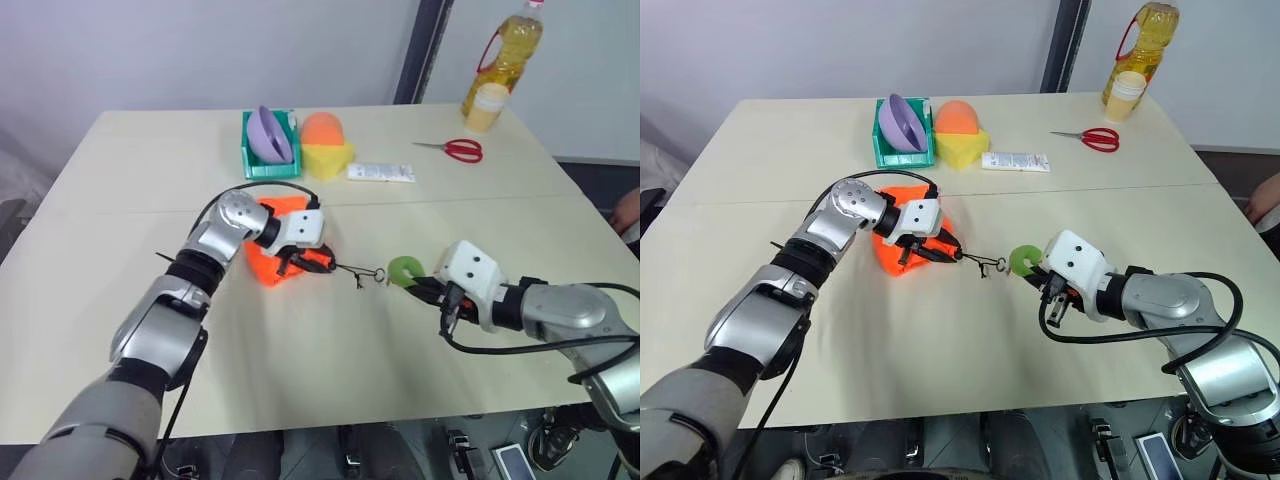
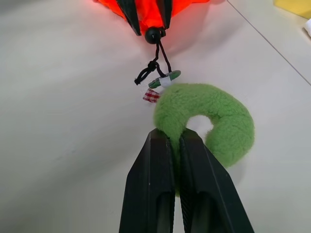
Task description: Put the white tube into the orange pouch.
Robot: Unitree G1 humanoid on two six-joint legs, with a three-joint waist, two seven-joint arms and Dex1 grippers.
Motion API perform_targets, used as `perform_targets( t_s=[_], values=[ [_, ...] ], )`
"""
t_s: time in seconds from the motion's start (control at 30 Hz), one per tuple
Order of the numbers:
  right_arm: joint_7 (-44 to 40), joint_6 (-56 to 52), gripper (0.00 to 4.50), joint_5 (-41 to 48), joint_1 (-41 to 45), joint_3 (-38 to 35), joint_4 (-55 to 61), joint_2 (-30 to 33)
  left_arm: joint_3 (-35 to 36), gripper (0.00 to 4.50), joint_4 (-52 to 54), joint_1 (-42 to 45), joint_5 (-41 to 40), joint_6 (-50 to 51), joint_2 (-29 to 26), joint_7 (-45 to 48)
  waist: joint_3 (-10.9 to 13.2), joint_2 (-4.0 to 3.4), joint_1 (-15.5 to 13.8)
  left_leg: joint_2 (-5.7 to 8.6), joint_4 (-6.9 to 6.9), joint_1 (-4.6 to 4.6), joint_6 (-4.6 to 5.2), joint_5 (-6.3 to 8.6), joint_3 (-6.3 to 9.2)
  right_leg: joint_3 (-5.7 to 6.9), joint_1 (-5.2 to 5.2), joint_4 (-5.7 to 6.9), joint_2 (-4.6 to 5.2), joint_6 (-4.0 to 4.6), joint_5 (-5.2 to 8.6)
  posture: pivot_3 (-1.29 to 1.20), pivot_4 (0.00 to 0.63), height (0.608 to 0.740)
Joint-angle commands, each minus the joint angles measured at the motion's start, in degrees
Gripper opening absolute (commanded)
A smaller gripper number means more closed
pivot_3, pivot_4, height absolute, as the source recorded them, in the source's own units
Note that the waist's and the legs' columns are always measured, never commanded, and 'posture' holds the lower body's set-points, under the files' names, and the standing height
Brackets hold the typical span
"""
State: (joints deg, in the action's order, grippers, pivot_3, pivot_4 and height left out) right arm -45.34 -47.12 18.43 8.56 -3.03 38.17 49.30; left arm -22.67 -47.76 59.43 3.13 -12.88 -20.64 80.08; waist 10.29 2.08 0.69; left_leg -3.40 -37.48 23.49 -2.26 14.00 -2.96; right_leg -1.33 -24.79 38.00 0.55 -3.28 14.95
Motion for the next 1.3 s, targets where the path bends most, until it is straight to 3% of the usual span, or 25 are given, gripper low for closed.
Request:
perform_targets(
  t_s=[0.03,0.13,0.4,0.5,0.73,1.0,1.13,1.3],
  values=[
    [0.14,0.95,0.0,0.52,0.42,-0.81,2.56,1.16,1.49,2.89,0.7,1.6,0.2,-2.43,0.05,-0.8,0.0,0.0,-0.01,0.0,0.0,0.0,0.0,0.0,0.0,0.0,0.0,0.0,0.0,0.0,0.0,0.0,0.15,0.726],
    [0.36,0.94,0.0,0.74,0.58,-0.69,2.58,1.29,1.19,4.4,-0.07,1.8,0.84,-2.54,0.21,-1.44,0.0,0.0,-0.01,0.0,0.0,0.0,0.0,0.0,0.0,0.0,0.0,0.0,0.0,0.0,0.0,0.0,0.15,0.726],
    [0.78,1.0,0.0,0.79,0.8,-0.45,2.58,1.37,1.23,4.4,-0.53,1.73,1.16,-1.89,0.86,-1.22,0.0,0.0,-0.01,0.0,0.0,0.0,0.0,0.0,0.0,0.0,0.0,0.0,0.0,0.0,0.0,0.0,0.15,0.726],
    [0.85,1.14,0.0,0.75,0.93,-0.32,2.44,1.35,1.15,3.56,-0.68,1.73,1.32,-1.45,0.94,-1.08,0.0,0.0,-0.01,0.0,0.0,0.0,0.0,0.0,0.0,0.0,0.0,0.01,0.0,0.0,0.0,0.0,0.15,0.726],
    [1.09,1.38,0.0,0.7,1.39,0.08,2.22,1.21,1.11,0.05,-1.0,1.77,1.49,-0.41,0.83,-0.69,0.0,0.0,0.01,0.0,0.0,0.0,0.0,0.0,0.01,0.0,0.0,0.01,0.0,0.0,0.0,0.0,0.15,0.726],
    [1.27,1.56,0.0,0.71,1.81,0.19,2.15,1.22,2.02,0.05,-1.02,2.09,1.31,-0.09,1.08,-2.14,0.0,0.0,-0.01,0.0,-0.01,0.0,0.0,0.0,0.0,0.0,0.0,0.01,0.0,0.0,0.0,0.0,0.15,0.726],
    [1.17,1.16,0.0,1.15,2.12,-0.1,2.57,1.32,3.0,1.29,-0.74,2.59,1.24,-1.15,1.31,-3.11,0.0,0.0,-0.02,0.0,-0.01,0.0,0.0,0.0,0.01,0.0,0.0,0.02,0.0,-0.01,0.0,0.0,0.15,0.726],
    [1.31,1.15,0.0,1.17,2.23,-0.54,2.24,1.57,3.26,1.29,1.19,1.99,0.42,-0.85,0.71,-1.03,0.0,0.0,0.01,0.0,-0.02,0.0,0.0,0.0,0.0,0.0,0.0,0.02,0.0,-0.01,-0.01,0.0,0.15,0.726]
  ],
)
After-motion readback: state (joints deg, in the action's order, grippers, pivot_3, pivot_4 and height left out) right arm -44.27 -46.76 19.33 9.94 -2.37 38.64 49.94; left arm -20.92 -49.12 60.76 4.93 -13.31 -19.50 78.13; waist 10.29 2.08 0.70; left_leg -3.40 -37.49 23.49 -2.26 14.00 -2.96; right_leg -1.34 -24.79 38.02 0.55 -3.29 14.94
